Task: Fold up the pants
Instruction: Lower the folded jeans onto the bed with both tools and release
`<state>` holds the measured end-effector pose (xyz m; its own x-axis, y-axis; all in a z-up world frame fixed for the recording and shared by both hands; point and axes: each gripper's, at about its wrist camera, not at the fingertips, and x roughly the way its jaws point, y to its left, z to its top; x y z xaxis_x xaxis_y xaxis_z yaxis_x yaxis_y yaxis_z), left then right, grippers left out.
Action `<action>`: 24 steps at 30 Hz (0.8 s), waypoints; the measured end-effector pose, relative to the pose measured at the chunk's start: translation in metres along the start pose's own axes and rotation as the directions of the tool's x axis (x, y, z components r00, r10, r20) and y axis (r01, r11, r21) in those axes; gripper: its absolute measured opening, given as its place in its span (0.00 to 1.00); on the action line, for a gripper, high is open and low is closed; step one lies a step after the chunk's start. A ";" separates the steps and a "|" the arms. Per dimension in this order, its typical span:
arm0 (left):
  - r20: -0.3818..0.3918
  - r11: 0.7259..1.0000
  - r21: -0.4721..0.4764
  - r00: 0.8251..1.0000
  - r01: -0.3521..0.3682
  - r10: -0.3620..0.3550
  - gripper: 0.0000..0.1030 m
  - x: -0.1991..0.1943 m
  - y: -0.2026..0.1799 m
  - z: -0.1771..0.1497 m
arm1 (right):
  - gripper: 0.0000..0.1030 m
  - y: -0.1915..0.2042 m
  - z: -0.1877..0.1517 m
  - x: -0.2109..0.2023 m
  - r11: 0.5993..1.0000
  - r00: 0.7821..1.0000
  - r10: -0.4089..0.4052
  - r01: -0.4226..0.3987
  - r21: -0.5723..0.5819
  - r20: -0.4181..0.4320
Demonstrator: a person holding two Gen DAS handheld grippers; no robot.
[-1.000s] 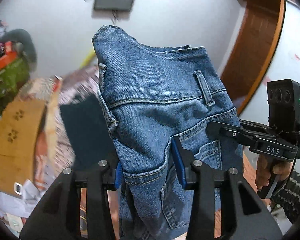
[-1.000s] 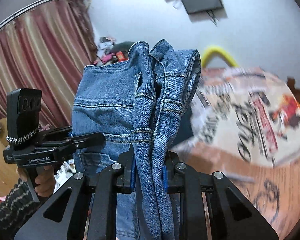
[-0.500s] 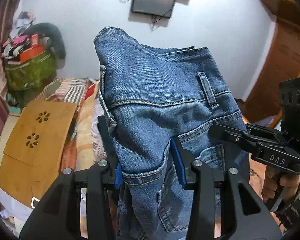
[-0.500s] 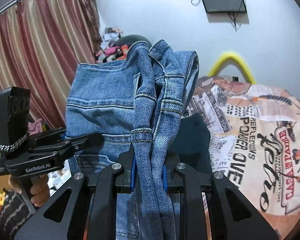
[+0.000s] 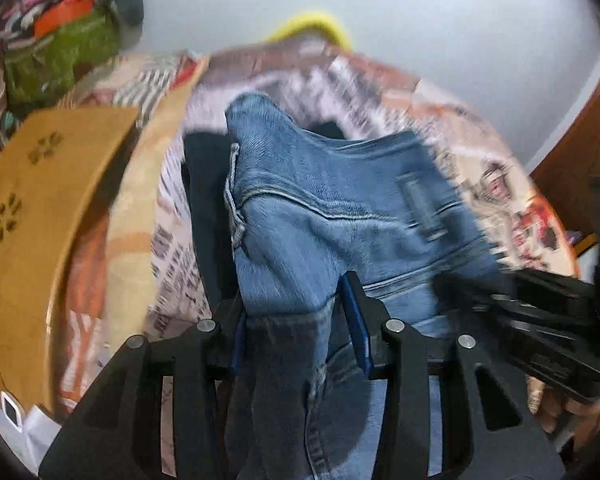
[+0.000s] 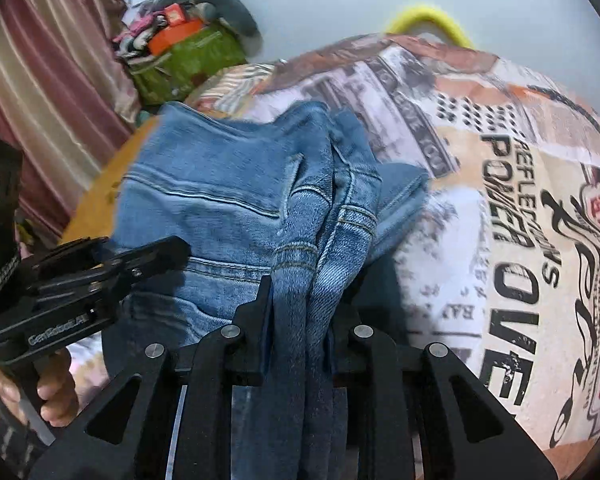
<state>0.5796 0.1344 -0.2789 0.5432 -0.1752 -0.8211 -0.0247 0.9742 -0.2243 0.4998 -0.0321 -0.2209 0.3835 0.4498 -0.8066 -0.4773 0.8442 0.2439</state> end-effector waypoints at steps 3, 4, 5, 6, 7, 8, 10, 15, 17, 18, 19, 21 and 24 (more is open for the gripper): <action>-0.034 0.998 -0.054 0.999 -0.021 0.019 0.51 0.014 0.002 -0.004 | 0.24 -0.005 -0.008 -0.006 1.000 1.000 0.013 -0.013 -0.003 -0.001; -0.035 0.998 -0.064 0.999 -0.021 0.019 0.51 0.013 0.004 -0.007 | 0.24 -0.004 -0.011 -0.012 1.000 1.000 0.014 -0.014 -0.007 0.008; -0.036 0.997 -0.075 0.999 -0.024 0.022 0.52 0.010 0.005 -0.009 | 0.25 -0.003 -0.014 -0.019 1.000 1.000 0.006 -0.006 -0.012 0.021; -0.040 0.996 -0.076 0.999 -0.037 0.034 0.52 0.006 0.005 -0.012 | 0.26 -0.001 -0.017 -0.024 1.000 1.000 0.001 0.000 -0.015 0.027; -0.042 0.996 -0.069 0.998 -0.048 0.045 0.52 0.004 0.005 -0.014 | 0.27 0.001 -0.022 -0.030 1.000 1.000 -0.002 0.003 -0.021 0.030; -0.042 0.997 -0.051 0.997 -0.066 0.064 0.52 -0.004 0.003 -0.018 | 0.27 0.002 -0.025 -0.036 1.000 0.999 -0.003 0.004 -0.024 0.036; -0.033 0.997 -0.019 0.996 -0.078 0.077 0.52 -0.021 -0.002 -0.024 | 0.27 0.005 -0.034 -0.051 0.999 0.998 -0.015 0.017 -0.031 0.060; 0.078 0.996 0.069 0.995 -0.063 0.058 0.52 -0.103 -0.026 -0.039 | 0.27 0.016 -0.044 -0.108 0.999 0.985 -0.004 0.011 -0.039 0.172; 0.142 0.994 0.091 0.989 -0.057 0.043 0.52 -0.147 -0.038 -0.047 | 0.27 0.024 -0.049 -0.141 0.999 0.973 0.006 0.006 -0.048 0.231; 0.176 0.994 0.098 0.984 -0.049 0.032 0.52 -0.172 -0.044 -0.052 | 0.27 0.029 -0.050 -0.156 0.999 0.966 0.008 0.006 -0.054 0.258; 0.207 0.994 0.103 0.978 -0.043 0.021 0.52 -0.195 -0.049 -0.056 | 0.27 0.035 -0.053 -0.176 0.998 0.955 0.013 0.006 -0.063 0.295; 0.268 0.992 0.114 0.963 -0.047 0.015 0.52 -0.237 -0.060 -0.065 | 0.27 0.049 -0.061 -0.218 0.997 0.929 0.031 -0.001 -0.080 0.368; 0.376 0.986 0.153 0.927 -0.065 0.003 0.52 -0.306 -0.080 -0.089 | 0.27 0.070 -0.077 -0.268 0.994 0.886 0.047 0.006 -0.112 0.461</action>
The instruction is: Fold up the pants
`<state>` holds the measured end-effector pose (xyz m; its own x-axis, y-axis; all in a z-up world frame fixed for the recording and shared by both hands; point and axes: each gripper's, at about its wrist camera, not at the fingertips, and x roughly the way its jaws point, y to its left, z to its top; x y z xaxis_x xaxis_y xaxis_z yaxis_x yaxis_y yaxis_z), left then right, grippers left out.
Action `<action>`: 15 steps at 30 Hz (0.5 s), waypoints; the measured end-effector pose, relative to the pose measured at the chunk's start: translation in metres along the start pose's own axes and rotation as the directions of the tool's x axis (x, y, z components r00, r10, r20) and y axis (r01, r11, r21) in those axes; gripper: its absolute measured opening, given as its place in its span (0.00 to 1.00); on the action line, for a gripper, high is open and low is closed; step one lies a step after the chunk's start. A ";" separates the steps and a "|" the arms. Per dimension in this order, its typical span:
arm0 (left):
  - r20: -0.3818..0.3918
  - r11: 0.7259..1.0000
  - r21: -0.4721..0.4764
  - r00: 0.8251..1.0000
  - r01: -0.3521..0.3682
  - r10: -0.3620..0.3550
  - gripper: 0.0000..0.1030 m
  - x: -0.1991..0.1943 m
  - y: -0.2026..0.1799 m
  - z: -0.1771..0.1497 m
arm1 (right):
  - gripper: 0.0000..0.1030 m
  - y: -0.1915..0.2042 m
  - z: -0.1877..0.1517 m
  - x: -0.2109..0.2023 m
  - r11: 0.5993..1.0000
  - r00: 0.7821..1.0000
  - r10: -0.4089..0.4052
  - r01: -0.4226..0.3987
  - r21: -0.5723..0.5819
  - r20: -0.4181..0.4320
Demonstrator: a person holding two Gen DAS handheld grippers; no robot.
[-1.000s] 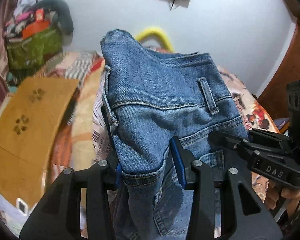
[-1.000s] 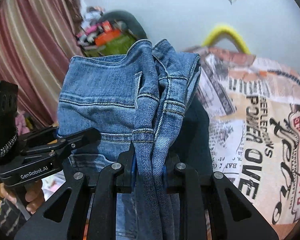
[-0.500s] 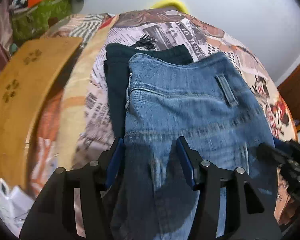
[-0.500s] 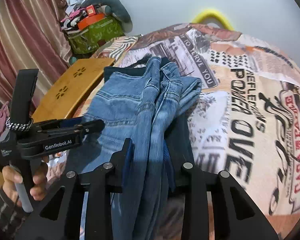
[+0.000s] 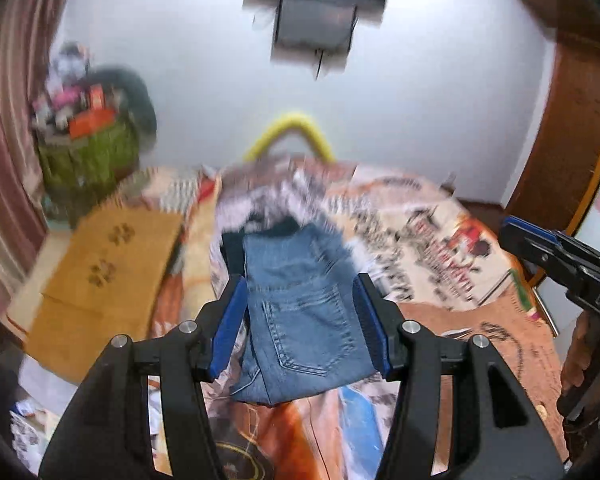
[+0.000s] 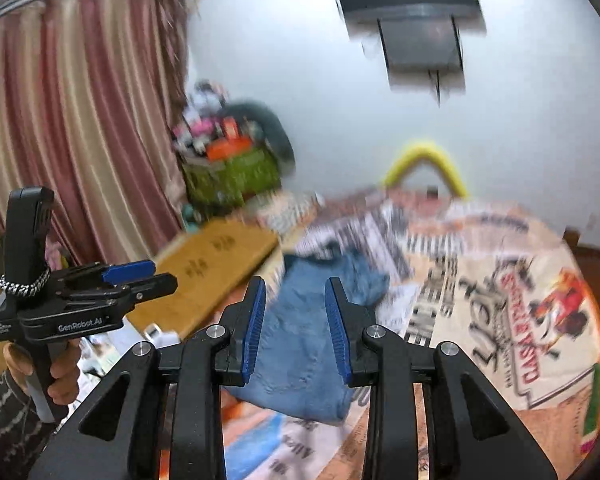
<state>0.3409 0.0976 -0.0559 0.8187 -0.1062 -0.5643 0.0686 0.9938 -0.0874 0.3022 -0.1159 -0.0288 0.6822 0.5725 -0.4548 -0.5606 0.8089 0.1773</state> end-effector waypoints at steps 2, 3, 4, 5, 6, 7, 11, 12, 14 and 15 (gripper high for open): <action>0.063 1.000 0.017 0.998 0.002 -0.003 0.52 -0.038 -0.010 0.001 | 0.27 0.017 0.005 -0.032 1.000 0.998 0.006 -0.004 -0.030 0.060; 0.097 1.000 0.022 0.995 0.005 -0.007 0.52 -0.059 -0.016 -0.001 | 0.27 0.027 0.005 -0.049 0.999 0.996 0.012 -0.008 -0.042 0.089; 0.128 1.000 0.025 0.992 0.010 -0.013 0.52 -0.079 -0.021 -0.002 | 0.27 0.036 0.004 -0.066 0.998 0.993 0.016 -0.009 -0.055 0.119; 0.160 0.999 0.029 0.987 0.013 -0.017 0.52 -0.100 -0.027 -0.005 | 0.27 0.046 0.003 -0.084 0.998 0.989 0.017 -0.007 -0.069 0.150; 0.188 0.999 0.036 0.982 0.006 -0.013 0.52 -0.118 -0.032 -0.009 | 0.27 0.053 0.001 -0.096 0.997 0.985 0.018 -0.004 -0.081 0.172; 0.224 0.999 0.048 0.975 -0.011 0.000 0.52 -0.137 -0.039 -0.014 | 0.27 0.061 -0.001 -0.110 0.996 0.980 0.021 -0.003 -0.092 0.196; 0.337 0.996 0.076 0.941 -0.047 0.018 0.56 -0.194 -0.061 -0.042 | 0.31 0.089 -0.020 -0.158 0.992 0.960 0.033 0.001 -0.122 0.278; 0.355 0.996 0.078 0.935 -0.044 0.013 0.59 -0.203 -0.064 -0.049 | 0.34 0.094 -0.024 -0.165 0.992 0.957 0.031 0.007 -0.127 0.290; 0.389 0.996 0.077 0.921 -0.055 0.020 0.63 -0.223 -0.073 -0.066 | 0.39 0.105 -0.037 -0.180 0.991 0.947 0.019 0.025 -0.135 0.321; 0.396 0.995 0.075 0.918 -0.060 0.026 0.65 -0.227 -0.074 -0.070 | 0.41 0.112 -0.043 -0.188 0.990 0.942 0.018 0.031 -0.139 0.334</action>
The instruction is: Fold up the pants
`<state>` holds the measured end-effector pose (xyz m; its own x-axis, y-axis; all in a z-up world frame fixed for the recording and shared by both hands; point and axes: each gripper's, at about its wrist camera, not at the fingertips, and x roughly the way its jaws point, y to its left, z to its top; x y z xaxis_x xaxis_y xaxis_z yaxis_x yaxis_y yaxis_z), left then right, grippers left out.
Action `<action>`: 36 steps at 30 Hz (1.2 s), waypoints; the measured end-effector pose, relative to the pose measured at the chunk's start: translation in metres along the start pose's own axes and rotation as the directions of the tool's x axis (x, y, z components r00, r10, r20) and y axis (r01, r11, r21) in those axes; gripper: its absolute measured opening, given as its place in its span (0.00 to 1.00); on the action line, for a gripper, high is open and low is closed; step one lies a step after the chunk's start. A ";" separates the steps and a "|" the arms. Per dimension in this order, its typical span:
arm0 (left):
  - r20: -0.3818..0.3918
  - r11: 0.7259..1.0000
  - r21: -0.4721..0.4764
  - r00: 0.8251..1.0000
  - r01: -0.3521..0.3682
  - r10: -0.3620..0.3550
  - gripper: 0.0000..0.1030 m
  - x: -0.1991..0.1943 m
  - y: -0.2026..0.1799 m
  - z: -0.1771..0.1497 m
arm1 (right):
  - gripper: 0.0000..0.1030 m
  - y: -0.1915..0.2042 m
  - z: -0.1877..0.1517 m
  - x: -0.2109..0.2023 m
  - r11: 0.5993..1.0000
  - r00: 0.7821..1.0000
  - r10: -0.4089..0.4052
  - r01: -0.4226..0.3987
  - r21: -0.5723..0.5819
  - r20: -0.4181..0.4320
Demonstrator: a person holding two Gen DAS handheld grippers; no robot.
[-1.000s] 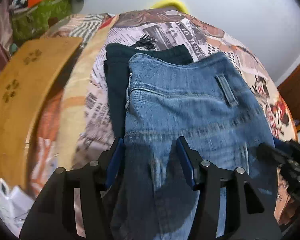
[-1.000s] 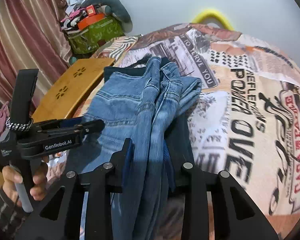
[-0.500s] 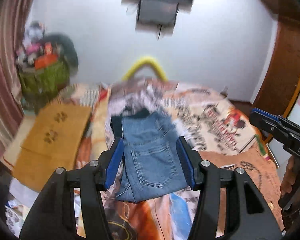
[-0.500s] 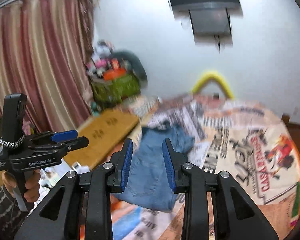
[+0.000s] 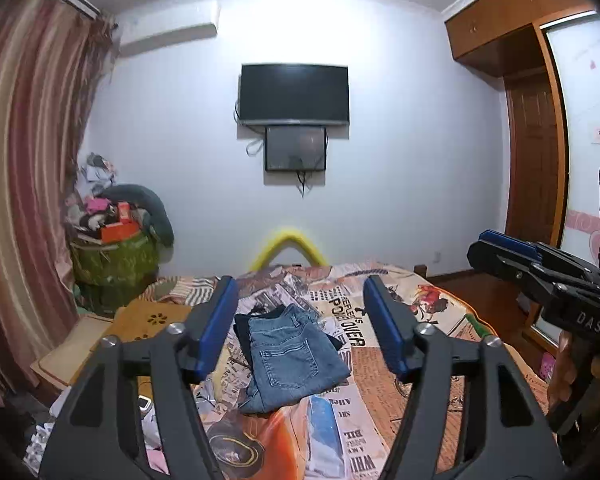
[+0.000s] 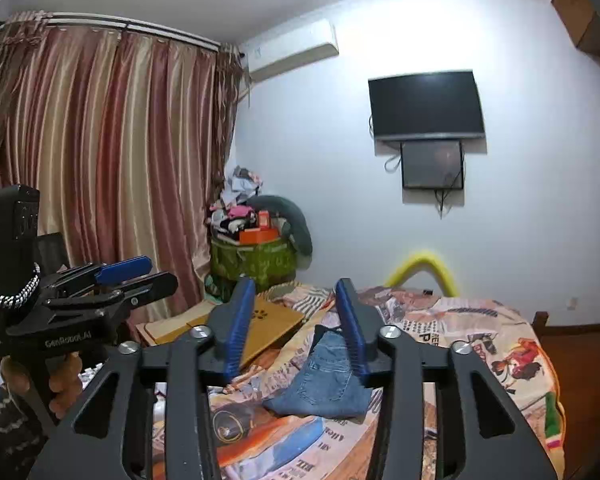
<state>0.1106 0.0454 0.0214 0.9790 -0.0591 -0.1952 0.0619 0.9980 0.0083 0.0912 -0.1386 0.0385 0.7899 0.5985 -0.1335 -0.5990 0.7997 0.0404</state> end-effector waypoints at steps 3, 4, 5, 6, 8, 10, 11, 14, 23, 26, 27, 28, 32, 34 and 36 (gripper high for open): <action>0.027 1.000 -0.019 0.999 -0.022 0.023 0.75 -0.021 -0.005 -0.009 | 0.51 0.010 -0.005 -0.013 1.000 1.000 -0.001 0.001 0.001 0.010; 0.034 0.999 -0.027 0.999 -0.032 0.033 0.79 -0.025 -0.006 -0.011 | 0.59 0.012 -0.007 -0.016 1.000 1.000 -0.013 0.012 0.004 0.018; 0.041 0.999 -0.031 0.998 -0.040 0.041 0.86 -0.028 -0.006 -0.013 | 0.64 0.014 -0.009 -0.018 1.000 0.999 -0.028 0.028 0.002 0.025; 0.047 0.998 -0.037 0.998 -0.046 0.048 0.92 -0.031 -0.007 -0.015 | 0.72 0.015 -0.010 -0.021 0.999 0.998 -0.046 0.046 -0.001 0.033; 0.045 0.998 -0.042 0.998 -0.049 0.051 0.95 -0.034 -0.006 -0.017 | 0.83 0.017 -0.012 -0.025 0.997 0.996 -0.080 0.080 -0.002 0.040; 0.041 0.997 -0.043 0.997 -0.057 0.059 0.98 -0.038 -0.007 -0.019 | 0.92 0.017 -0.013 -0.024 0.995 0.994 -0.100 0.100 -0.002 0.035; 0.043 0.997 -0.041 0.997 -0.061 0.062 0.99 -0.040 -0.008 -0.020 | 0.96 0.019 -0.014 -0.026 0.994 0.994 -0.108 0.108 -0.001 0.030; 0.044 0.997 -0.037 0.997 -0.064 0.066 1.00 -0.042 -0.009 -0.022 | 1.00 0.018 -0.015 -0.027 0.991 0.990 -0.136 0.136 -0.002 0.027; 0.040 0.998 -0.019 0.997 -0.061 0.061 1.00 -0.046 -0.015 -0.026 | 1.00 0.018 -0.023 -0.036 0.988 0.988 -0.157 0.157 0.003 0.011; 0.042 0.998 -0.011 0.997 -0.062 0.062 1.00 -0.044 -0.017 -0.027 | 1.00 0.019 -0.026 -0.037 0.988 0.988 -0.153 0.153 0.009 0.002; 0.043 0.998 -0.009 0.997 -0.060 0.060 1.00 -0.044 -0.018 -0.027 | 1.00 0.020 -0.027 -0.036 0.988 0.988 -0.154 0.154 0.010 -0.001; 0.044 0.998 -0.008 0.997 -0.058 0.059 1.00 -0.045 -0.018 -0.029 | 1.00 0.020 -0.028 -0.037 0.988 0.988 -0.156 0.156 0.010 -0.002; 0.042 0.999 0.000 0.998 -0.049 0.049 1.00 -0.044 -0.021 -0.031 | 1.00 0.019 -0.030 -0.037 0.987 0.987 -0.162 0.162 0.010 -0.011; 0.039 0.999 -0.005 0.998 -0.044 0.044 1.00 -0.043 -0.020 -0.032 | 1.00 0.018 -0.030 -0.038 0.986 0.986 -0.165 0.165 0.013 -0.015; 0.037 0.999 -0.009 0.998 -0.043 0.043 1.00 -0.044 -0.019 -0.032 | 1.00 0.017 -0.030 -0.039 0.985 0.985 -0.170 0.170 0.017 -0.021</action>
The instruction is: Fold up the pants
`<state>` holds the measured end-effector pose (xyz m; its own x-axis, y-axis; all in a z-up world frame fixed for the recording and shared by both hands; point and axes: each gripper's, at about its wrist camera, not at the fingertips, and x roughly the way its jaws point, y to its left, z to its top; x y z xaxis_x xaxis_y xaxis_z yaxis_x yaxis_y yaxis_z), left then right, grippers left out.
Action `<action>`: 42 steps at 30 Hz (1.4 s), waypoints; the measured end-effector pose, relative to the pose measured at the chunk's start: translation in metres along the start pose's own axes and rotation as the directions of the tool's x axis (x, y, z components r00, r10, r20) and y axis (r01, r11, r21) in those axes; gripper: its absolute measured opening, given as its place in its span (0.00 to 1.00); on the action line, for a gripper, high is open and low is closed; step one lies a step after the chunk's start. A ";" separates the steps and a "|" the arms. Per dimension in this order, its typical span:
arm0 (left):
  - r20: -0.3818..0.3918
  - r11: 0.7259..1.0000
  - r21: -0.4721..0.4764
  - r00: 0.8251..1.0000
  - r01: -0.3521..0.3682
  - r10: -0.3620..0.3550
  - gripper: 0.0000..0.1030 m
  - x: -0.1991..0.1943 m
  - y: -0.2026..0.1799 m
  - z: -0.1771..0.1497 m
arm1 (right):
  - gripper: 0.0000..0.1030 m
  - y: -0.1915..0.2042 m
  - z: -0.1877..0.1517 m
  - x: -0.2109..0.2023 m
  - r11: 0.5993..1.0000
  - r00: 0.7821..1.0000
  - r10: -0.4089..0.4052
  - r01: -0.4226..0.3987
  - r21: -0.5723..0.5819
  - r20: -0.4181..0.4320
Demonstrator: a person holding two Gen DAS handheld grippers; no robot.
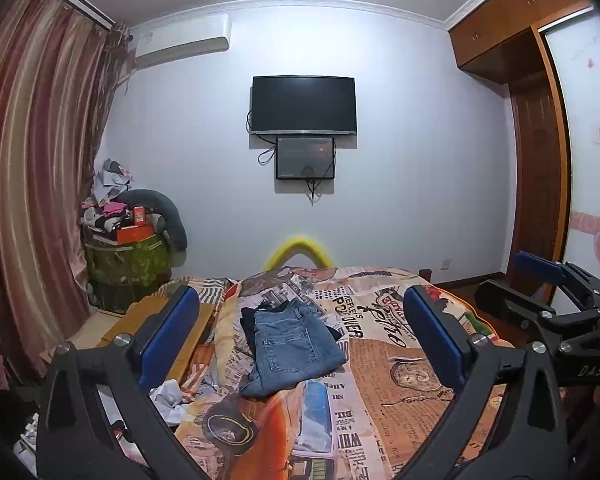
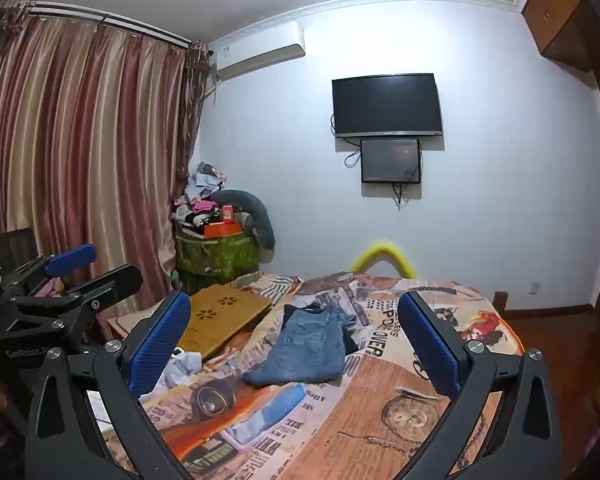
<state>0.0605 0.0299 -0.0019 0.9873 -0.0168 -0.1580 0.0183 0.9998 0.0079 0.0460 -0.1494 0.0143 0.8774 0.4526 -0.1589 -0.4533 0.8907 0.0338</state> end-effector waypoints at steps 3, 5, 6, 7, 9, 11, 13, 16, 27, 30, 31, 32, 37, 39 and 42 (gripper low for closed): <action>-0.005 1.000 -0.003 1.000 -0.002 0.002 1.00 0.001 0.002 -0.001 | 1.00 -0.002 0.001 -0.002 1.000 1.000 0.003 -0.003 0.014 -0.006; -0.009 1.000 -0.002 1.000 -0.001 0.001 1.00 0.002 0.002 -0.001 | 1.00 -0.002 0.000 -0.003 1.000 1.000 0.001 -0.001 0.015 -0.009; -0.010 1.000 -0.002 1.000 -0.002 0.002 1.00 0.002 0.003 -0.002 | 1.00 -0.002 0.001 -0.003 1.000 1.000 -0.001 0.001 0.014 -0.011; -0.011 1.000 -0.002 1.000 -0.002 0.002 1.00 0.002 0.003 -0.002 | 1.00 -0.002 0.001 -0.003 1.000 1.000 0.000 0.001 0.014 -0.012; -0.010 1.000 -0.002 1.000 -0.001 0.001 1.00 0.002 0.003 -0.002 | 1.00 -0.002 0.001 -0.003 1.000 1.000 0.004 -0.003 0.016 -0.013; -0.010 1.000 0.002 1.000 0.001 -0.001 1.00 0.002 0.002 -0.002 | 1.00 -0.003 0.003 -0.003 1.000 1.000 0.011 -0.011 0.022 -0.018; -0.009 1.000 0.005 1.000 -0.002 0.002 1.00 0.002 0.002 -0.002 | 1.00 -0.004 0.003 -0.003 1.000 1.000 0.010 -0.010 0.025 -0.018; -0.007 1.000 0.013 1.000 -0.004 0.004 1.00 0.003 0.000 -0.003 | 1.00 -0.005 0.003 -0.004 1.000 1.000 0.012 -0.012 0.025 -0.018; -0.014 1.000 0.008 1.000 0.012 -0.012 1.00 0.003 -0.002 -0.004 | 1.00 -0.006 0.002 -0.006 1.000 1.000 -0.003 0.003 0.026 -0.016; -0.015 1.000 0.007 1.000 0.016 -0.016 1.00 0.003 -0.001 -0.003 | 1.00 -0.006 0.003 -0.006 1.000 1.000 -0.002 0.003 0.027 -0.017; -0.015 1.000 0.008 1.000 0.017 -0.017 1.00 0.004 -0.001 -0.003 | 1.00 -0.006 0.002 -0.006 1.000 1.000 -0.001 0.002 0.028 -0.017; -0.015 1.000 0.008 1.000 0.017 -0.017 1.00 0.004 -0.001 -0.003 | 1.00 -0.006 0.002 -0.006 1.000 1.000 -0.002 0.003 0.028 -0.017; -0.019 1.000 0.006 1.000 0.021 -0.021 1.00 0.004 -0.001 -0.003 | 1.00 -0.006 0.002 -0.006 1.000 1.000 -0.001 0.001 0.030 -0.017; -0.021 1.000 0.002 1.000 0.022 -0.022 1.00 0.005 0.000 -0.003 | 1.00 -0.007 0.003 -0.007 0.999 1.000 0.001 0.000 0.036 -0.018; -0.027 1.000 -0.002 0.999 0.031 -0.031 1.00 0.006 0.001 -0.003 | 1.00 -0.008 0.003 -0.007 0.999 1.000 -0.009 0.009 0.034 -0.018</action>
<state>0.0655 0.0307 -0.0060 0.9816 -0.0477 -0.1850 0.0487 0.9988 0.0012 0.0442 -0.1598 0.0180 0.8783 0.4441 -0.1769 -0.4397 0.8957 0.0659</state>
